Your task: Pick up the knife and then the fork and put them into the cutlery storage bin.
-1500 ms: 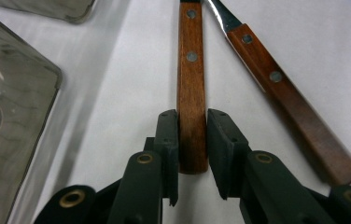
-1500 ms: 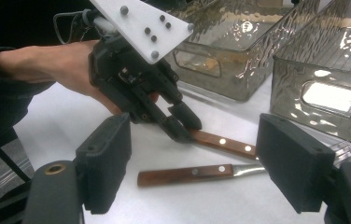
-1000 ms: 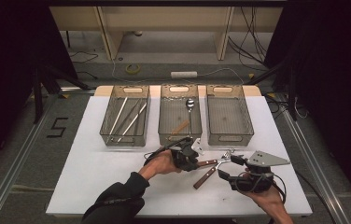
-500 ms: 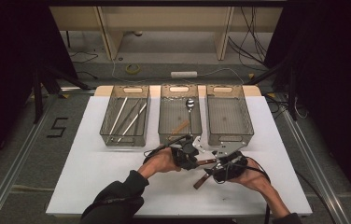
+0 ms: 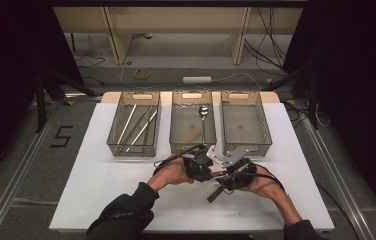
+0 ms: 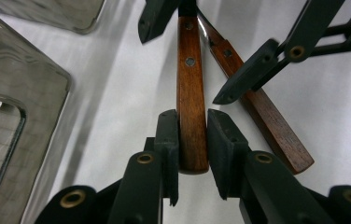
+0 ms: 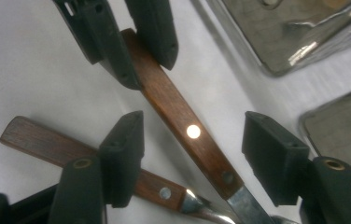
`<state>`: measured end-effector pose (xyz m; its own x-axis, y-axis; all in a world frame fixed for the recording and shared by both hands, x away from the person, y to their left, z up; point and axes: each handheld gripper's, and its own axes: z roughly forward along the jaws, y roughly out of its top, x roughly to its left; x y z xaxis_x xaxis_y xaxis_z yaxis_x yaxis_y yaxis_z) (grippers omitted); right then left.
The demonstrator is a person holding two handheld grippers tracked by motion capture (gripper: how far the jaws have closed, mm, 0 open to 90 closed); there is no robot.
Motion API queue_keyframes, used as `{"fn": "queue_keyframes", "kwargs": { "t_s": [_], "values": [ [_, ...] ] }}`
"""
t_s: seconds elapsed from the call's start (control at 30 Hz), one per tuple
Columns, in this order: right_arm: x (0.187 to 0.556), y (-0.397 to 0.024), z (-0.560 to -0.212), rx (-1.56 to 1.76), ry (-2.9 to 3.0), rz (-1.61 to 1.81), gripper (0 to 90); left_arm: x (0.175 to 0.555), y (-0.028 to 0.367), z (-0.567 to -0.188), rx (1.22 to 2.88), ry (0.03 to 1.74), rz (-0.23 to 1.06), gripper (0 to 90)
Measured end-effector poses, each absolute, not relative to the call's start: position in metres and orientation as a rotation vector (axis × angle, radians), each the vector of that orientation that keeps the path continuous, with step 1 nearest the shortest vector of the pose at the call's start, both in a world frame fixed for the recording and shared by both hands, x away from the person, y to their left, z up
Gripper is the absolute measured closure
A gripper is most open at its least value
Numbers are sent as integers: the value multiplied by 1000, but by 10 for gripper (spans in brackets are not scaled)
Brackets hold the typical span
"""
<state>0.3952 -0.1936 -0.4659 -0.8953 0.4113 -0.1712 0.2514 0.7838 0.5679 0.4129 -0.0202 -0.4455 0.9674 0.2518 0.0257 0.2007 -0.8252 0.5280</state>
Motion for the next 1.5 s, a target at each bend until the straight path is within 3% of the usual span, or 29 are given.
{"fn": "queue_keyframes", "kwargs": {
  "t_s": [0.7,1.03,1.1,1.3,1.5],
  "values": [
    [394,-188,-470,328,2682,693,641,412,-17,-445,2549,297,121,739],
    [386,-185,-461,122,2628,602,753,418,-7,-438,2455,329,144,697],
    [384,-183,-459,91,2600,584,769,419,-3,-434,2435,346,151,654],
    [383,-186,-455,76,2590,547,770,413,19,-418,2344,408,189,413],
    [380,-189,-444,117,2557,575,771,397,52,-400,2212,485,244,321]
  ]
}}
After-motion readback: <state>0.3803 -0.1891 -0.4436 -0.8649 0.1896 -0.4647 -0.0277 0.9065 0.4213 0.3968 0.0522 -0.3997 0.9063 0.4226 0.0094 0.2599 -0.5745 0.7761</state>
